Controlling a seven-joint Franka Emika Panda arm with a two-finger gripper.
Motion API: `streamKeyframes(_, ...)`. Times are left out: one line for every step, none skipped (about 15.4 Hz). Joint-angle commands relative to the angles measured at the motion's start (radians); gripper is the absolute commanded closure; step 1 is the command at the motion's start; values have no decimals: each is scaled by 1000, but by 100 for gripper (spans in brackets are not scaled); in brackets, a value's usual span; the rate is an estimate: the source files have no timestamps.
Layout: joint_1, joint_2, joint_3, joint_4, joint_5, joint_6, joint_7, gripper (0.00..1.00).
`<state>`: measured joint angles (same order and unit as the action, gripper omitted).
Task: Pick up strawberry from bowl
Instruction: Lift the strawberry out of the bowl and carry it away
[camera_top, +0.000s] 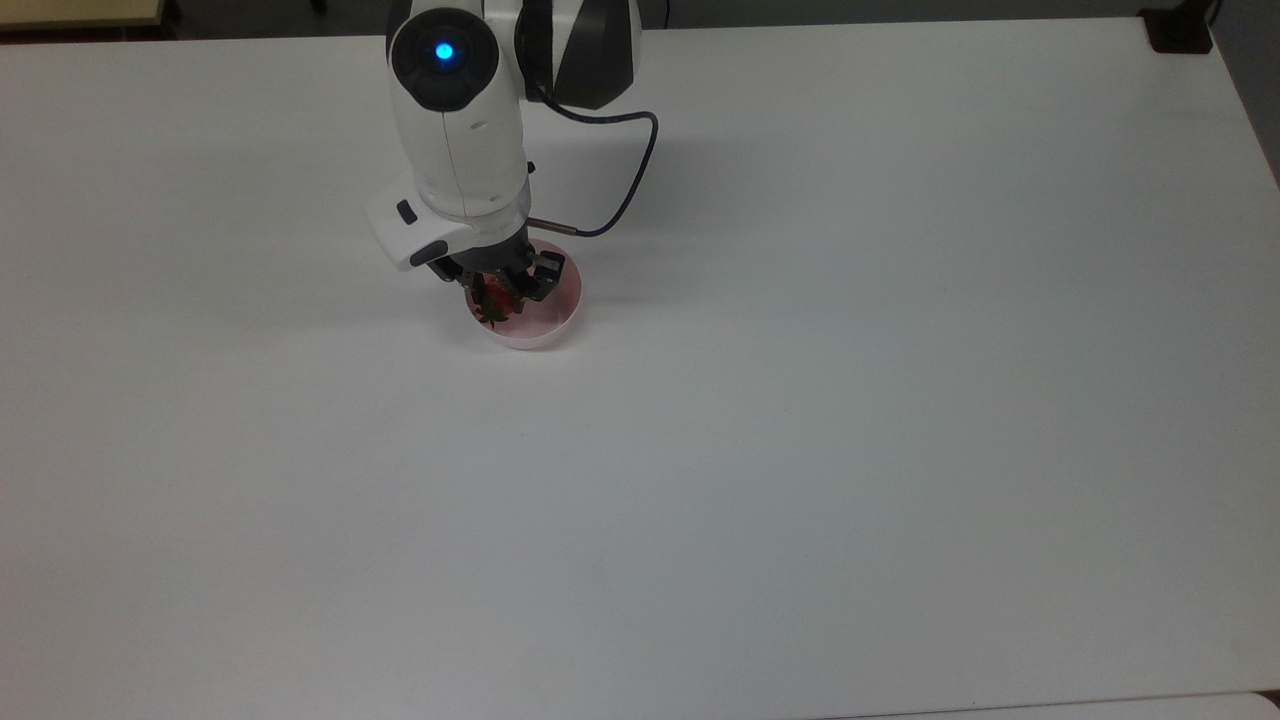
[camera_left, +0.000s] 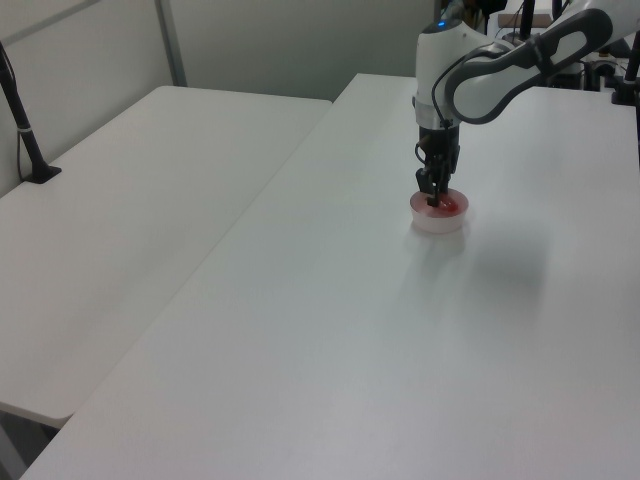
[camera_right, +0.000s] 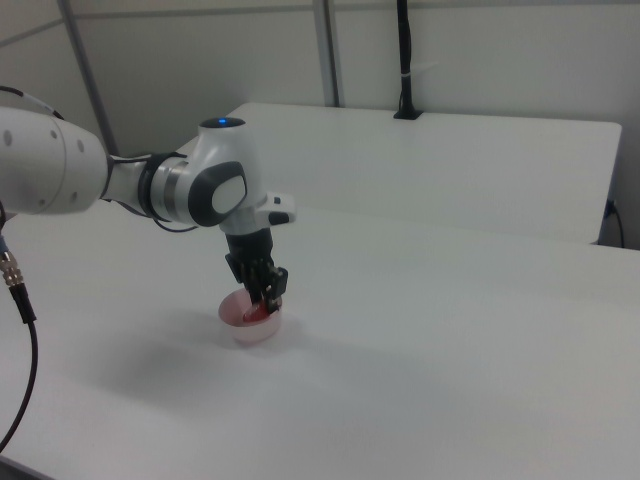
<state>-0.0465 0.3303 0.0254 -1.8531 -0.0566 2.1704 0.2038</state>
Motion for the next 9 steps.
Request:
streamKeyframes(-9, -118, 4, -15, -2, -58, -6, 80)
streamKeyframes(-16, -152, 4, -15, -2, -92, -41, 80)
streamKeyframes(-44, -181, 4, -15, -2, -140, -94, 80)
streamKeyframes(-65, -200, 4, -17, -2, -197, -159, 80)
streamKeyframes(-85, -211, 4, -18, -5, -248, -235, 80)
streamKeyframes(-111, -212, 2, -20, -14, -285, -304, 79)
streamKeyframes(-140, -212, 2, -24, -23, -294, -352, 79)
streamKeyframes(-168, -209, 2, -29, -43, -294, -377, 79)
streamKeyframes(-191, -206, 2, -37, -72, -293, -394, 79)
